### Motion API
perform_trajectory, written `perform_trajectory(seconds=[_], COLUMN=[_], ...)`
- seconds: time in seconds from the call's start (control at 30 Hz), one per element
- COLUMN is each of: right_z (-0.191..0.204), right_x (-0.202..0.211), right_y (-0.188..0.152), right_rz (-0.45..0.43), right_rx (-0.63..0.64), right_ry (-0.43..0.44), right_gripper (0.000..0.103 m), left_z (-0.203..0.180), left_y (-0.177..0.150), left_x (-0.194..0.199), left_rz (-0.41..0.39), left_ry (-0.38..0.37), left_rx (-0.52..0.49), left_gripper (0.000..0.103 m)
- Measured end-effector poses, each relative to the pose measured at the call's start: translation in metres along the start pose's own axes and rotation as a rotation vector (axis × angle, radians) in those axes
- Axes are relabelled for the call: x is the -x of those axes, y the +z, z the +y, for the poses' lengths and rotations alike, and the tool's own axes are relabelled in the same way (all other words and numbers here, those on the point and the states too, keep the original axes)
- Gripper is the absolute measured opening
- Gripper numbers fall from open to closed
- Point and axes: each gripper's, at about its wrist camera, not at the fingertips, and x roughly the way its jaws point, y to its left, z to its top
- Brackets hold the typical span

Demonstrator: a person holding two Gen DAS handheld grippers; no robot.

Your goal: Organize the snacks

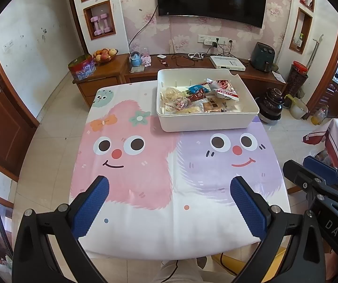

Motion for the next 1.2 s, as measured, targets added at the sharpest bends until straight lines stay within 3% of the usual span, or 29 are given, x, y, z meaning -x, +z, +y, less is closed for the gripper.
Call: perform_trajectory(seconds=[1.2], right_z=[0.0082], right_x=[0.0044], right_y=[-0.0089], right_rz=[0.000], right_rx=[0.018], right_ry=[0.006], right_gripper=[0.043], left_z=[0.0076], left_y=[-0.0063], left_x=[-0.0018], left_rz=[0.014], left_ry=[-0.004], left_rx=[0.022], left_gripper=[0.102])
